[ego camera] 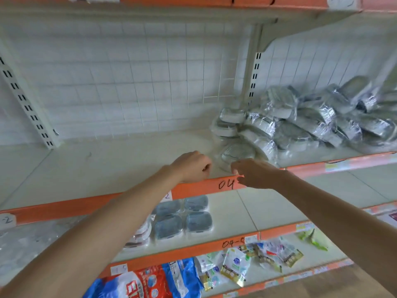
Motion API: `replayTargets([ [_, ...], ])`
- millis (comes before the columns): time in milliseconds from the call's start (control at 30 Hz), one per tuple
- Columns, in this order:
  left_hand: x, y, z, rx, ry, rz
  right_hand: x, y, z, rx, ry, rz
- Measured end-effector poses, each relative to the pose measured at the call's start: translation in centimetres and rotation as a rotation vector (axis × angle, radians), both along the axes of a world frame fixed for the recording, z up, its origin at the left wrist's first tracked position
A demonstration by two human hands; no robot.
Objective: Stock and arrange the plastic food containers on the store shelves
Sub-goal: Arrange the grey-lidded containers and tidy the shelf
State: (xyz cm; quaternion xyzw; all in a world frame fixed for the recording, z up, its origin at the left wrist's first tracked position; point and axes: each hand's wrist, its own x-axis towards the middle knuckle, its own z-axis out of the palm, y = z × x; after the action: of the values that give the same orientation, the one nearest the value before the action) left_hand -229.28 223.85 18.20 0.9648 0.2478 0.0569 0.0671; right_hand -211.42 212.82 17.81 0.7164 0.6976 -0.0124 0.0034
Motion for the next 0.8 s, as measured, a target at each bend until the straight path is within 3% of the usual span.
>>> replayTargets([
  [167, 4.2, 1.1, 0.7, -0.04, -0.06, -0.013, 3.9, 0.7, 1.8, 0.126, -0.036, -0.025],
  [333, 8.6, 1.7, -0.1, -0.05, -0.128, -0.034, 7.2, 2.0, 3.4, 0.399, -0.129, -0.134],
  [433, 11.0, 2.0, -1.0, -0.035, 0.008, 0.017, 8.7, 2.9, 2.7, 0.341, -0.151, -0.308],
  [533, 12.5, 2.3, -1.8, -0.05, 0.051, 0.061, 9.2, 3.6, 1.6, 0.267, 0.0, -0.396],
  [800, 10.7, 3.8, -2.1, -0.076, 0.049, 0.074, 7.2, 4.8, -1.1, 0.3, -0.038, -0.34],
])
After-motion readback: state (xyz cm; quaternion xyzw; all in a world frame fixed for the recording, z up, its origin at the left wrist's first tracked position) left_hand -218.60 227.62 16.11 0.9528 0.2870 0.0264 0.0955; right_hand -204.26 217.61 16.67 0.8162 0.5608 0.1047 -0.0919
